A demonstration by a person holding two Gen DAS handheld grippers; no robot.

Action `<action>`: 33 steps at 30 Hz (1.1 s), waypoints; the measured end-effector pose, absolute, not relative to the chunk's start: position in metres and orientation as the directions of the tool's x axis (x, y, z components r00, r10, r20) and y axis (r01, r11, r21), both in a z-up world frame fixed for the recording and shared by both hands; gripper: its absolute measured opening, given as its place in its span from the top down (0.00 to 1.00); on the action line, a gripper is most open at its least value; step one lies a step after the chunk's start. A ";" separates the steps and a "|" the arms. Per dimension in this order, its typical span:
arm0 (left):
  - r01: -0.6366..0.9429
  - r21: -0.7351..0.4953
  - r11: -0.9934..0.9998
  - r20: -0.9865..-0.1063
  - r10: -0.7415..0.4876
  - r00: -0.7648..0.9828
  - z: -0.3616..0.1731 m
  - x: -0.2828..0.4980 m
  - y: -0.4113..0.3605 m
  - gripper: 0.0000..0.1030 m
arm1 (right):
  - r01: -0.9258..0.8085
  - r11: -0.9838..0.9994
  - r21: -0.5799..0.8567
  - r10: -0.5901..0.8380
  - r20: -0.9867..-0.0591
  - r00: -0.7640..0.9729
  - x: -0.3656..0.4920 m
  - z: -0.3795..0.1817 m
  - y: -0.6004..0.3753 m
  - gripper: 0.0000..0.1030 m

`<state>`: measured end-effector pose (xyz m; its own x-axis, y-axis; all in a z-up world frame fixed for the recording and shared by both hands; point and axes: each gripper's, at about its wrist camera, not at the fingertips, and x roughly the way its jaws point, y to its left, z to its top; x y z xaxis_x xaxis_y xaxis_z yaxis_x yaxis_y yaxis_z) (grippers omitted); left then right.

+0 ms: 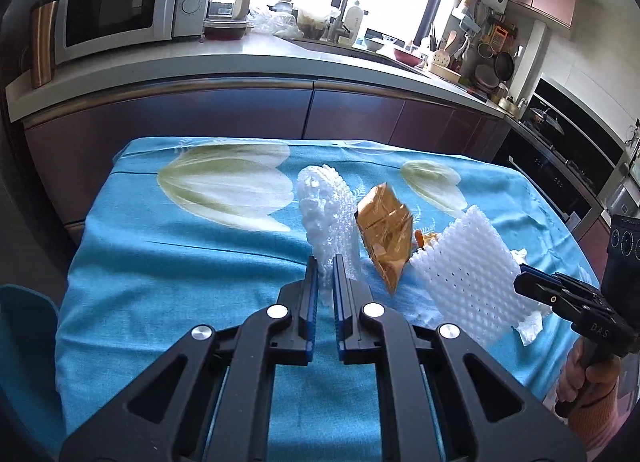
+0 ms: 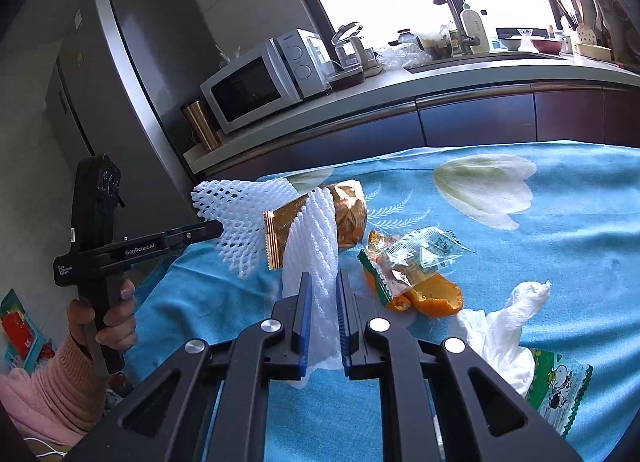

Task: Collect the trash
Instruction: 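Grasp a white foam net with the left tool while the right tool grasps another, then lift both foam nets and carry them toward the teal bin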

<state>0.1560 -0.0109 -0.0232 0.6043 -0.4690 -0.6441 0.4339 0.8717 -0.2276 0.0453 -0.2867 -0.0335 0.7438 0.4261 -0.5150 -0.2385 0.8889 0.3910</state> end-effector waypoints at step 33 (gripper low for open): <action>0.270 -0.300 0.915 -0.542 -0.396 0.741 -0.001 0.060 0.127 0.93 | -0.439 0.801 0.407 0.596 -0.467 0.653 0.053 -0.013 -0.196 0.90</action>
